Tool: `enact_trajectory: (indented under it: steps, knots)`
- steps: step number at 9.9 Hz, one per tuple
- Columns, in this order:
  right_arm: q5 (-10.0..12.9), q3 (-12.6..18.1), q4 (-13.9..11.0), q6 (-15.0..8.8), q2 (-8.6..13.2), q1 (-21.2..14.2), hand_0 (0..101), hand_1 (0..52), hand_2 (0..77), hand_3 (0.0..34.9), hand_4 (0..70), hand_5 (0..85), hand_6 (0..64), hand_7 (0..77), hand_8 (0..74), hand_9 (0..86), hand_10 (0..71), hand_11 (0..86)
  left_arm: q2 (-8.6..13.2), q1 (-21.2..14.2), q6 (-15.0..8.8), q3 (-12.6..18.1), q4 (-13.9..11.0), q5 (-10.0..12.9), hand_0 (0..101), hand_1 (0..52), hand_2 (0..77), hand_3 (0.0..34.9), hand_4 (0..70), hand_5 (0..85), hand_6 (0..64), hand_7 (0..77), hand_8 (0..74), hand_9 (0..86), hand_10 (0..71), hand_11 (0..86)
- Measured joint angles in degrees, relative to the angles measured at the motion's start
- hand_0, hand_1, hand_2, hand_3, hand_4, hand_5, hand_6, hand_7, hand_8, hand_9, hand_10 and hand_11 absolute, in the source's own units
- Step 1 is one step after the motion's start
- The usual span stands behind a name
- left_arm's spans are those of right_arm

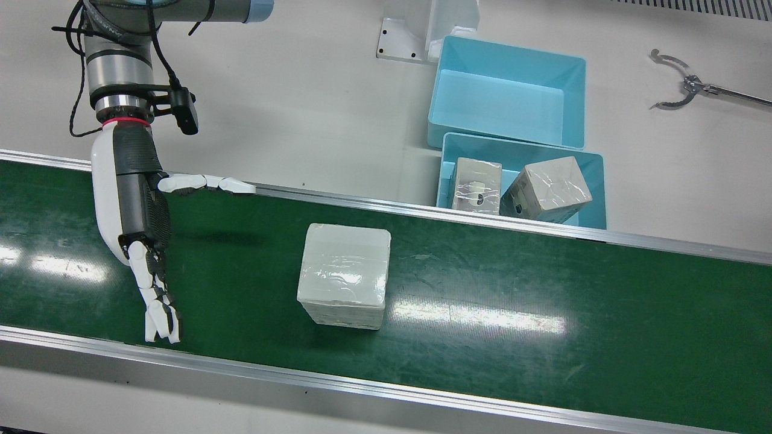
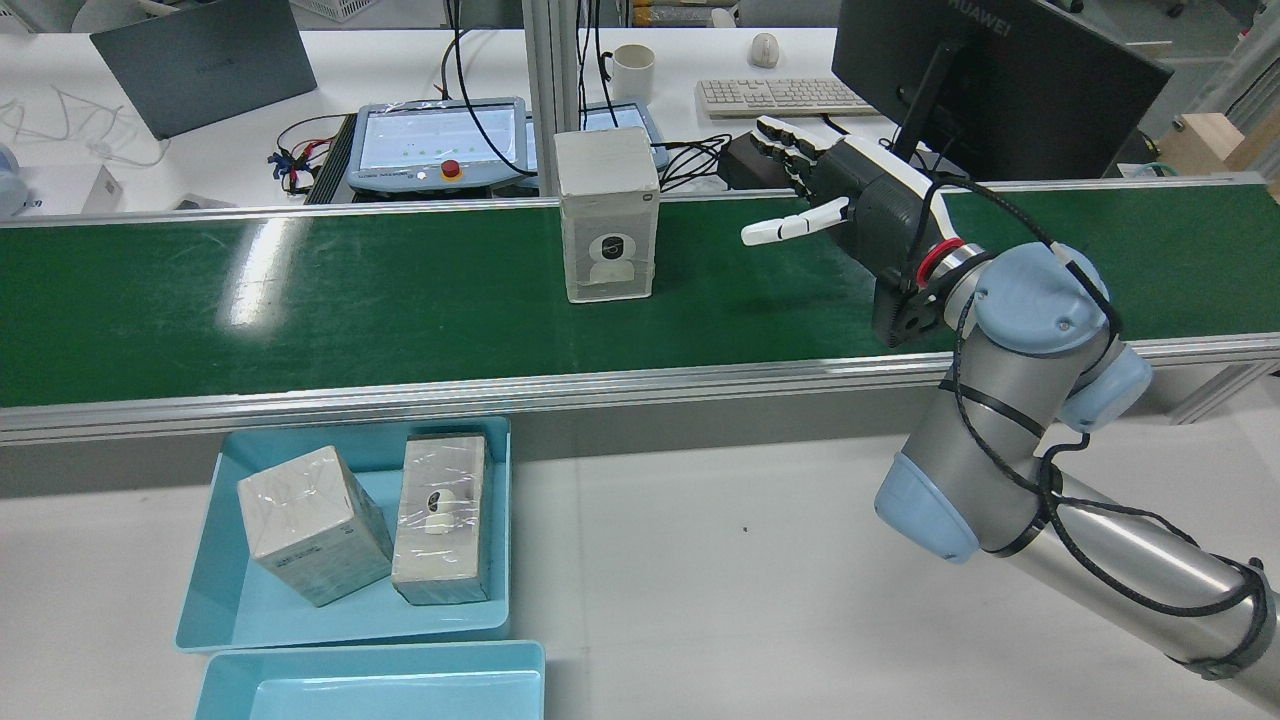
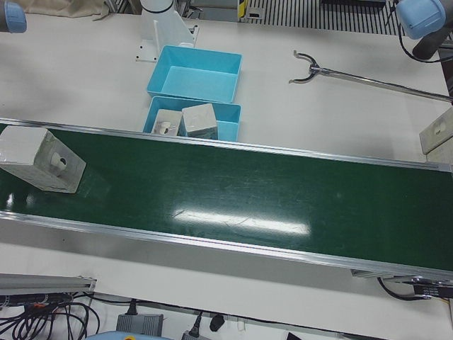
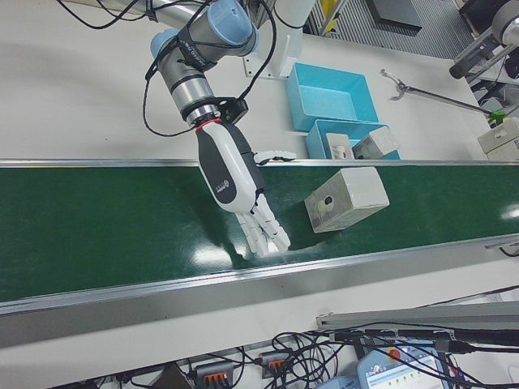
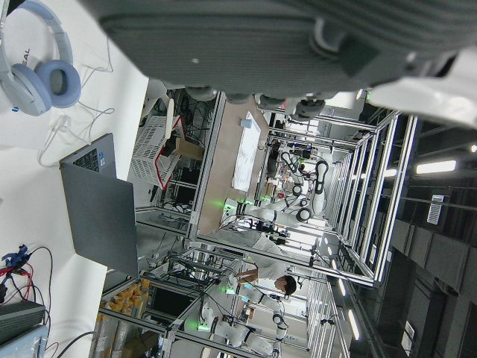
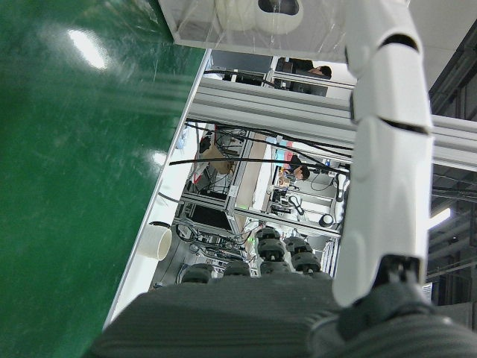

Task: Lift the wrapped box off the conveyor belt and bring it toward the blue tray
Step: 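Move the right hand against the arriving wrapped white box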

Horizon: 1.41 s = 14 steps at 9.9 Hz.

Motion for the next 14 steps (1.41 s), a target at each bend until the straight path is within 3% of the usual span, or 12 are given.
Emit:
enact_trajectory:
  steps: [9, 14]
  knots:
    - [0.32, -0.81, 0.12, -0.29, 0.09, -0.87, 47, 15.8, 16.9, 0.4, 0.0, 7.6, 0.0, 0.0, 0.0, 1.1, 0.0, 2.7, 0.00, 0.00, 0.00, 0.00, 0.00, 0.00, 0, 0.0, 1.1, 0.0, 0.0, 1.1, 0.0, 0.0, 0.0, 0.0, 0.5, 0.0]
    - [0.44, -2.87, 1.92, -0.30, 0.33, -1.04, 47, 15.8, 16.4, 0.4, 0.0, 7.6, 0.0, 0.0, 0.0, 1.1, 0.0, 2.7, 0.00, 0.00, 0.00, 0.00, 0.00, 0.00, 0, 0.0, 0.5, 0.0, 0.0, 1.1, 0.0, 0.0, 0.0, 0.0, 0.5, 0.0]
